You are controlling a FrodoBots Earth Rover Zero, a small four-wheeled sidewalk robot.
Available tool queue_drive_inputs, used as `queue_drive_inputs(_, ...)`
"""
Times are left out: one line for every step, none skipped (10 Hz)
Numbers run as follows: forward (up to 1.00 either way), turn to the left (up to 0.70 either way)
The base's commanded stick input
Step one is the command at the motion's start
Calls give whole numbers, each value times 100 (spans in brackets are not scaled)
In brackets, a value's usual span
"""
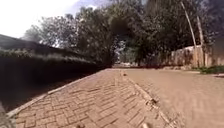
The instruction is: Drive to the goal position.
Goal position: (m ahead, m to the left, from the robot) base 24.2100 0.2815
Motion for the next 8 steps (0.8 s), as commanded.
queue_drive_inputs(70,0)
queue_drive_inputs(70,0)
queue_drive_inputs(70,0)
queue_drive_inputs(70,0)
queue_drive_inputs(70,0)
queue_drive_inputs(70,0)
queue_drive_inputs(70,0)
queue_drive_inputs(70,0)
